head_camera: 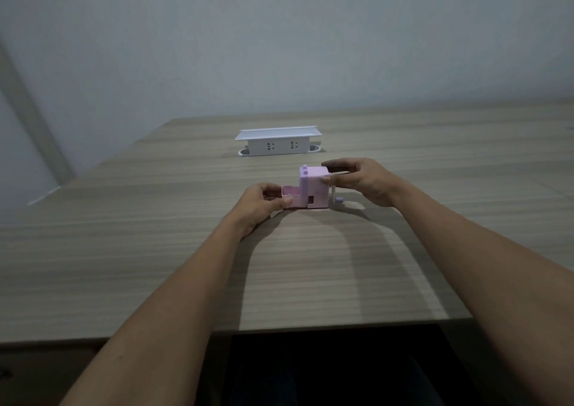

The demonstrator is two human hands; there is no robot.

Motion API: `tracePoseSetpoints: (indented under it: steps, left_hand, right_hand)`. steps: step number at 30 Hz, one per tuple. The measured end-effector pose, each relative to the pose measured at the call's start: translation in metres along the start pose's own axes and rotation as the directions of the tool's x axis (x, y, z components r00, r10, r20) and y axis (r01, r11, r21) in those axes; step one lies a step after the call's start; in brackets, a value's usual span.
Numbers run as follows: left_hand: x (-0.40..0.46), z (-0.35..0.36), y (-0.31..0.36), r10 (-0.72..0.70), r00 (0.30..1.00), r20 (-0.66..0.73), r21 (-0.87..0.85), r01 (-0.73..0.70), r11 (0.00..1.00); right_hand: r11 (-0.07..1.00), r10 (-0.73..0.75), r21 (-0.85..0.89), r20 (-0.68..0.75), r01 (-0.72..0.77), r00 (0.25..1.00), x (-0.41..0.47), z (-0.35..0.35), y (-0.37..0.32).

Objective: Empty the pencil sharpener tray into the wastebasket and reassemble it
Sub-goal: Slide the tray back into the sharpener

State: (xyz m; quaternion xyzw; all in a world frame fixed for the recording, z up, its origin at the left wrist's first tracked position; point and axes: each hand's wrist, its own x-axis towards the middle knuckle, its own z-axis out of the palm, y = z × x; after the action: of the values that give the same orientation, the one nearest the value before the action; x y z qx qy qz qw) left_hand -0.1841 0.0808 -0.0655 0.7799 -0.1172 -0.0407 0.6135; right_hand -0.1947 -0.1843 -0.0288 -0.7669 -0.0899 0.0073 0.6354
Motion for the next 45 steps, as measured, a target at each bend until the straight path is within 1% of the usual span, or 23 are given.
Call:
tracePoseSetpoints:
  steps: [6, 12, 22, 25, 28, 32, 35, 38, 39, 42, 45]
  left_hand:
    - [0.002, -0.005, 0.0, -0.014, 0.999, 0.042, 0.056, 0.012, 0.998]
    - [0.001, -0.005, 0.0, 0.005, 0.999, 0.038, 0.052, -0.007, 0.999]
    - [-0.004, -0.005, 0.006, -0.004, 0.996, 0.084, 0.074, -0.003, 0.997]
    - [-0.003, 0.001, 0.007, 0.008, 0.997, 0.082, 0.069, -0.014, 0.997]
    - [0.0, 0.013, 0.009, 0.014, 0.994, 0.105, 0.102, -0.024, 0.994]
    - [0.004, 0.023, 0.011, 0.016, 0.993, 0.114, 0.125, -0.03, 0.992]
    - [0.006, 0.021, 0.012, 0.007, 0.989, 0.146, 0.152, -0.029, 0.988]
    - [0.006, 0.016, 0.012, 0.025, 0.992, 0.122, 0.115, -0.039, 0.993]
    - [0.006, 0.015, 0.013, 0.044, 0.994, 0.105, 0.09, -0.054, 0.995]
    - [0.006, 0.016, 0.013, 0.111, 0.99, 0.085, 0.025, -0.114, 0.993]
    - [0.008, 0.022, 0.015, 0.129, 0.989, 0.078, -0.016, -0.128, 0.992]
  right_hand:
    - [0.999, 0.028, 0.039, 0.012, -0.028, 1.0, 0.001, 0.0, -0.001]
    - [0.999, 0.033, 0.036, 0.035, -0.034, 0.999, 0.002, -0.002, -0.002]
    - [0.998, 0.037, 0.046, 0.04, -0.039, 0.999, 0.001, -0.004, -0.002]
    - [0.998, 0.038, 0.042, 0.055, -0.04, 0.998, 0.001, -0.001, -0.003]
    - [0.999, 0.03, 0.025, 0.063, -0.031, 0.998, 0.002, 0.004, -0.005]
    - [1.0, 0.018, 0.013, 0.048, -0.019, 0.999, 0.002, 0.006, -0.006]
    - [1.0, 0.006, -0.013, 0.029, -0.006, 1.0, 0.0, 0.005, -0.007]
    - [0.995, -0.035, -0.098, 0.014, 0.037, 0.999, -0.006, 0.008, -0.001]
    - [0.994, -0.047, -0.099, 0.016, 0.049, 0.999, -0.008, 0.01, 0.003]
    - [0.998, -0.057, -0.025, 0.027, 0.058, 0.998, -0.013, 0.013, 0.015]
    - [0.998, -0.067, -0.019, 0.049, 0.068, 0.997, -0.013, 0.014, 0.02]
